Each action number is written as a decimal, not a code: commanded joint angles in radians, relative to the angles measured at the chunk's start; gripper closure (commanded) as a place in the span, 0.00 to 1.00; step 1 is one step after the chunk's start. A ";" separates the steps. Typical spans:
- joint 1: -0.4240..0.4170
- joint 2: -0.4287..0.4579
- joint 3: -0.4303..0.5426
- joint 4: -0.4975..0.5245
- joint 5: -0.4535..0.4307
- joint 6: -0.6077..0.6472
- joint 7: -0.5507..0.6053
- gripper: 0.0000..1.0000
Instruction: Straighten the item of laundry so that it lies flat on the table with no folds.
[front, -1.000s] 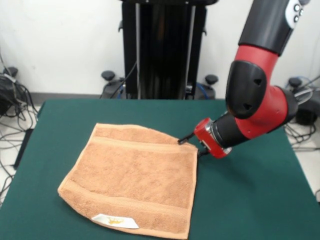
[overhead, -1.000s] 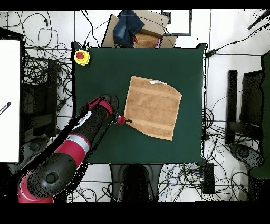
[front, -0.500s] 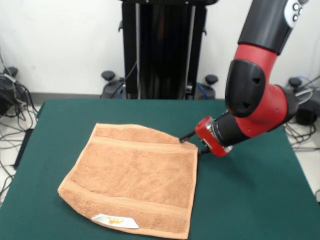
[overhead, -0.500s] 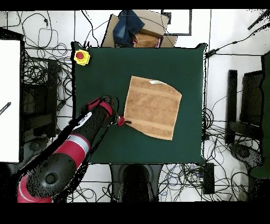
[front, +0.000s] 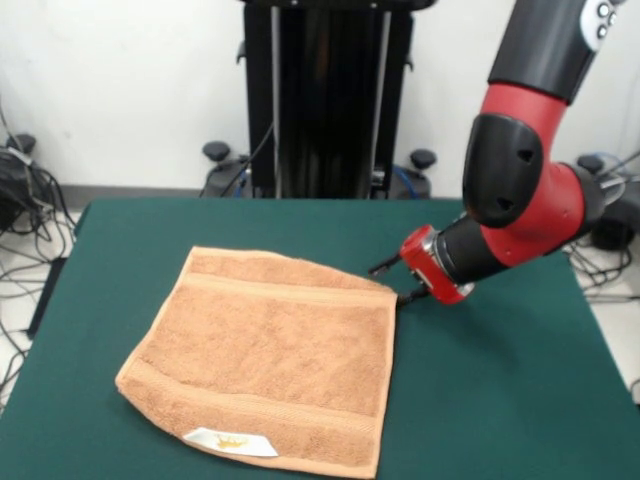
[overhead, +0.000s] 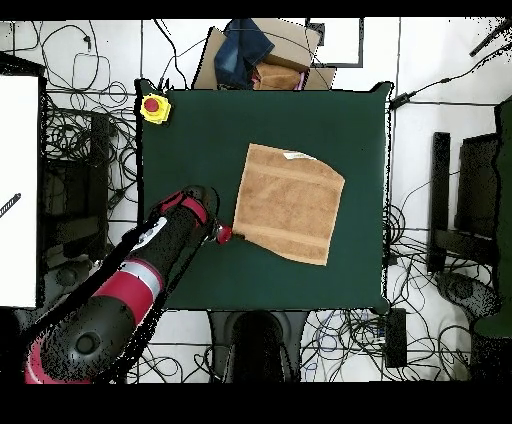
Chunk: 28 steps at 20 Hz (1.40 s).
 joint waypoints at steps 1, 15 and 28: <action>0.032 0.044 0.176 0.082 0.077 0.038 0.200 0.00; 0.038 0.069 0.168 0.098 0.065 0.011 0.192 0.00; 0.066 0.047 0.163 0.134 0.070 0.116 0.198 0.00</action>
